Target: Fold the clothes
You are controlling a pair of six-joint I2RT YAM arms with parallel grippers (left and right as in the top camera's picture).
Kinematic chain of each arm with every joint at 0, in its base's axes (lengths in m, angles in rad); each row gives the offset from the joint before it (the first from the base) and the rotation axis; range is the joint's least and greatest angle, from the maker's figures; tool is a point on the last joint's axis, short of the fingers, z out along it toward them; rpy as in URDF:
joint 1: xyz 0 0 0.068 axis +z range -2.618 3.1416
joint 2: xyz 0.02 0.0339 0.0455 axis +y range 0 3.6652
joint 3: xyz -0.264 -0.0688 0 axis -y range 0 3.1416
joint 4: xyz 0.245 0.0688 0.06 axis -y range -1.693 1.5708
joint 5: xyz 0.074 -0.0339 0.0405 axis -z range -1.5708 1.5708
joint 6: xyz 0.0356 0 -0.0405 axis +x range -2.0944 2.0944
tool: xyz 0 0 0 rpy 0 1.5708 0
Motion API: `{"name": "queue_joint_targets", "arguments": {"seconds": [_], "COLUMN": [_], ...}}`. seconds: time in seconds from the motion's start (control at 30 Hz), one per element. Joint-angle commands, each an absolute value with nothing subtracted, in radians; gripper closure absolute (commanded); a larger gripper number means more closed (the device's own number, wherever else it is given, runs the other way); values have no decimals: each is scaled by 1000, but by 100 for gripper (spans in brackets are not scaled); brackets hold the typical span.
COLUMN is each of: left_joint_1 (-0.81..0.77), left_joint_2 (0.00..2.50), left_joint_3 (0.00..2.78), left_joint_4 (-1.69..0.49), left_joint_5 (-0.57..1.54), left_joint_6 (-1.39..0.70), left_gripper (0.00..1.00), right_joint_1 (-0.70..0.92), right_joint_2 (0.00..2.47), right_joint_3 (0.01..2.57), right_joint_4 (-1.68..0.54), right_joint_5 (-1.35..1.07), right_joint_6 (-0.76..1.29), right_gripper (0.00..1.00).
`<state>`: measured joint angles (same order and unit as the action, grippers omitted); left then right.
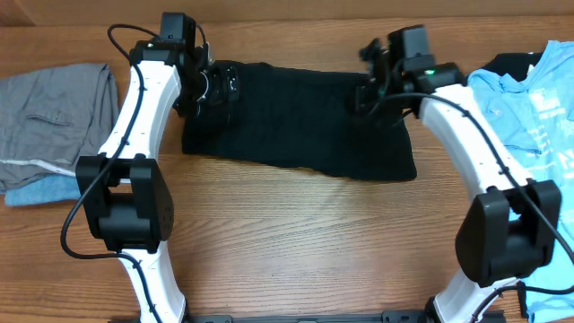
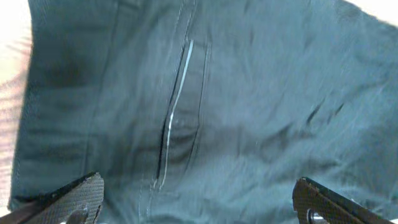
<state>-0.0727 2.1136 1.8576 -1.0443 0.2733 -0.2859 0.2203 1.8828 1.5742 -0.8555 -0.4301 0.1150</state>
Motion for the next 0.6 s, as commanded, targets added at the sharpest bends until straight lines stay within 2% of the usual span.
{"name": "queue_joint_targets", "arguments": {"seconds": [0.0, 0.17, 0.23, 0.27, 0.47, 0.57], "left_joint_1": [-80, -81, -91, -101, -171, -186], "left_joint_2": [2123, 2123, 2125, 2125, 2127, 2127], "left_joint_3": [1854, 1853, 1845, 1829, 1704, 1631], "left_joint_4": [-1088, -1086, -1068, -1042, -883, -812], "left_joint_5": [225, 237, 225, 226, 143, 99], "left_joint_6": [-299, -302, -303, -304, -330, -330], "left_gripper": [0, 2, 17, 21, 23, 20], "right_joint_1": [276, 371, 400, 410, 439, 439], "right_joint_2": [1919, 1986, 2022, 2040, 2140, 2168], "right_joint_3": [1571, 1571, 1571, 1571, 1571, 1570], "right_joint_4": [-877, -855, -837, -827, -810, -817], "right_joint_5": [-455, -454, -454, -454, -454, -442], "right_joint_6": [138, 162, 188, 196, 215, 214], "right_gripper": [96, 96, 96, 96, 96, 96]}}
